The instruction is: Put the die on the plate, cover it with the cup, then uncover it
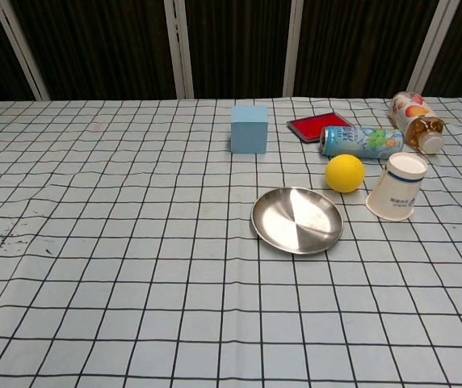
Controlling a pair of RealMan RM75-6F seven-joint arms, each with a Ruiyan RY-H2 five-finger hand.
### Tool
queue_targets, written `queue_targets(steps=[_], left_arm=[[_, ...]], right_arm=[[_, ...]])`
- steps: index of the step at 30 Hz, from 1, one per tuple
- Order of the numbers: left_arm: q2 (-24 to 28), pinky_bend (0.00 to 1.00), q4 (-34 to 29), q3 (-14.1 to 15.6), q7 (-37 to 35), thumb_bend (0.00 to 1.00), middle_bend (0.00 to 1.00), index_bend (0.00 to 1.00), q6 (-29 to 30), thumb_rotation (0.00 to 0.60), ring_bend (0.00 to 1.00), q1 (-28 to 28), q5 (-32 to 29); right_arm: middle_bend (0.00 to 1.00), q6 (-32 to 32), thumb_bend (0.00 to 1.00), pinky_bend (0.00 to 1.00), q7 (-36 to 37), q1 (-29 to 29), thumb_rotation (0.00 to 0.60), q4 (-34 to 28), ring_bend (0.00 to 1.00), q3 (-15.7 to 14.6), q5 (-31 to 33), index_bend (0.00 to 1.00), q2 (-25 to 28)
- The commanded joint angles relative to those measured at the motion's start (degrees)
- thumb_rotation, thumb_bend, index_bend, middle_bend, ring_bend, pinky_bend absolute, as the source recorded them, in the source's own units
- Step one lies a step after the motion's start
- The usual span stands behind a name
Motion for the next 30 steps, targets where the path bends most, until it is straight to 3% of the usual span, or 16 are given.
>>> queue_targets(steps=[1,5,15,21,30], left_arm=[[0.1,0.02,-0.1,-0.1,-0.1,0.30,0.00,0.21,-0.3,0.600,0.00,-0.1,-0.3],[0.1,0.02,-0.3,-0.5,-0.3,0.30,0.00,0.21,-1.1,0.600,0.00,-0.4,-1.3],[0.1,0.02,-1.5,-0.4,2.0,0.30,0.00,0.21,-3.0,0.600,0.00,-1.1,-1.7],[0.1,0.02,-1.6,-0.6,2.1,0.30,0.00,0.21,-3.2,0.600,0.00,-1.1,-2.3],[-0.1,0.02,-1.9,-0.5,3.1,0.30,0.00,0.21,-3.7,0.600,0.00,-1.3,-2.3]], right_arm=[[0.13,-1.1,0.08,0.00,0.3,0.2,0.600,-1.0,0.06,0.1,2.4,0.29,-4.0],[0.14,-3.2,0.08,0.00,-0.5,1.0,0.600,-1.0,0.07,-0.1,4.1,0.33,-5.6],[0.14,-9.9,0.08,0.00,-2.9,4.7,0.600,2.0,0.09,2.8,13.1,0.36,-11.2],[0.14,-10.4,0.08,0.00,-4.1,6.4,0.600,5.4,0.10,5.0,16.2,0.40,-14.7],[0.15,-11.2,0.08,0.00,-6.2,7.6,0.600,10.2,0.10,5.4,19.2,0.42,-18.8]])
